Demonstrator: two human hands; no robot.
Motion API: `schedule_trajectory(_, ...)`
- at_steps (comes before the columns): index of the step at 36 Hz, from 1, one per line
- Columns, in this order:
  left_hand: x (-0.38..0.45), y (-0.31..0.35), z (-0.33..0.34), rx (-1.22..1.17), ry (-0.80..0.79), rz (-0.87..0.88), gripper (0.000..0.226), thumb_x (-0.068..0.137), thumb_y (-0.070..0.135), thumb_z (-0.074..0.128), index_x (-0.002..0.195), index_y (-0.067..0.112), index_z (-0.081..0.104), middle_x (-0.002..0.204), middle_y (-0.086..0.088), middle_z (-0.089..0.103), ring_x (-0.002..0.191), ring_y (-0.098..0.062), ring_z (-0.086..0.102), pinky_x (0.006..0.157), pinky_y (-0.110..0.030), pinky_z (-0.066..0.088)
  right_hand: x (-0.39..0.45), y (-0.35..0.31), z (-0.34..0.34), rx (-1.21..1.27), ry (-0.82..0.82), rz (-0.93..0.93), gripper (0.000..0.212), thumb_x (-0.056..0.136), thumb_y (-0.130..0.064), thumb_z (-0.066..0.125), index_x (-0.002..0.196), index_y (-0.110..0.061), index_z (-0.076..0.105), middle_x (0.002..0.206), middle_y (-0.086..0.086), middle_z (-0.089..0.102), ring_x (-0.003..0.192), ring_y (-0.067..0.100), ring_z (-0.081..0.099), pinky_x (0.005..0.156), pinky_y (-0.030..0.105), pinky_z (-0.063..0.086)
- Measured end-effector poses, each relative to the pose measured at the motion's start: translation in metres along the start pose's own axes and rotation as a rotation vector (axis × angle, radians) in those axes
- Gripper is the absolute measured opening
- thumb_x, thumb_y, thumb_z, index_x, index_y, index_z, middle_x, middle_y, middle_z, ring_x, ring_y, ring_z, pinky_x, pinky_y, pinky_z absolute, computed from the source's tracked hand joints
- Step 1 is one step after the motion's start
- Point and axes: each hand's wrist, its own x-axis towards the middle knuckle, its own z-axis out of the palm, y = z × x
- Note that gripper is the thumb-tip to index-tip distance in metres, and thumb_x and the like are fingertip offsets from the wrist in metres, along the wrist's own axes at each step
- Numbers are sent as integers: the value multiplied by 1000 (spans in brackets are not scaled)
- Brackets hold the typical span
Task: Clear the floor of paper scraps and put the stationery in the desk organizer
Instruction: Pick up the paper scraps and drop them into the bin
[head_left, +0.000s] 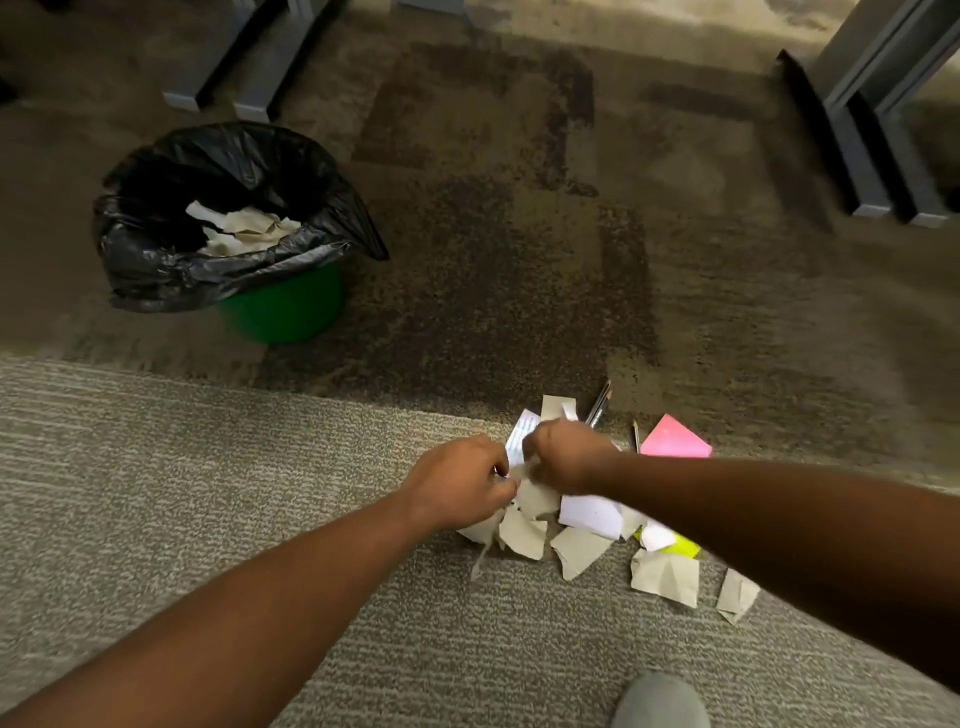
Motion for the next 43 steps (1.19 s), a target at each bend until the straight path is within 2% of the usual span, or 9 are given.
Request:
schedule_trajectory(6, -2, 14, 10, 73, -112, 45, 54, 83, 67, 55, 120, 27, 58, 114, 3, 57, 101, -17, 55, 84, -35, 49, 18, 31, -46, 137, -9, 133, 40, 85, -26, 69, 123, -14, 66, 118, 8, 69, 109, 25, 63, 79, 26, 46)
schedule_trajectory(10, -5, 17, 17, 184, -199, 117, 72, 76, 72, 60, 131, 28, 47, 124, 3, 48, 111, -18, 48, 90, -38, 48, 22, 45, -49, 233, 17, 267, 34, 84, -25, 69, 115, -10, 68, 114, 11, 69, 105, 26, 63, 73, 24, 42)
schedule_trajectory(16, -5, 17, 21, 316, -256, 170, 68, 80, 61, 67, 133, 24, 46, 128, -3, 47, 116, -22, 46, 92, -43, 49, 25, 43, -30, 230, 9, 334, 31, 82, -25, 70, 109, -10, 67, 110, 9, 69, 102, 26, 64, 69, 26, 45)
schedule_trajectory(21, -7, 17, 21, 305, -288, 183, 51, 86, 41, 66, 131, 22, 50, 124, -4, 52, 114, -23, 48, 93, -41, 48, 31, 38, -11, 200, 46, 361, 32, 86, -22, 62, 117, -13, 59, 126, 16, 50, 106, 30, 61, 82, 31, 50)
schedule_trajectory(29, 0, 12, 10, -172, -237, 18, 19, 92, 27, 64, 111, 27, 63, 109, 4, 62, 97, -16, 60, 88, -39, 53, 34, 41, -12, 344, 38, 407, 55, 81, -14, 71, 128, -5, 44, 118, 20, 58, 103, 35, 63, 67, 31, 49)
schedule_trajectory(33, 9, 0, -2, -502, -222, -145, 46, 89, 18, 70, 127, 35, 50, 101, 1, 59, 80, -15, 62, 66, -32, 57, 31, 43, -13, 378, 16, 394, 45, 80, -12, 70, 121, -6, 53, 112, 15, 63, 99, 30, 65, 64, 28, 50)
schedule_trajectory(37, 13, -10, -12, -579, -179, -196, 67, 88, 16, 72, 145, 32, 40, 102, 1, 55, 79, -10, 52, 73, -27, 50, 30, 49, -18, 376, 38, 363, 28, 79, -12, 65, 106, -11, 72, 101, 10, 72, 92, 23, 68, 55, 17, 40)
schedule_trajectory(41, 15, -16, -13, -646, -160, -240, 38, 89, 12, 70, 127, 14, 64, 115, -2, 68, 90, -6, 61, 71, -10, 47, 26, 58, -31, 463, 64, 340, 24, 82, -16, 72, 105, -10, 72, 92, 6, 68, 79, 19, 62, 56, 17, 40)
schedule_trajectory(43, 17, -17, -12, -625, -178, -248, 22, 90, 16, 70, 111, 10, 72, 109, -10, 73, 85, -11, 62, 71, -22, 47, 24, 65, -40, 535, 82, 337, 17, 83, -17, 73, 99, -11, 72, 83, 5, 64, 67, 16, 57, 47, 17, 37)
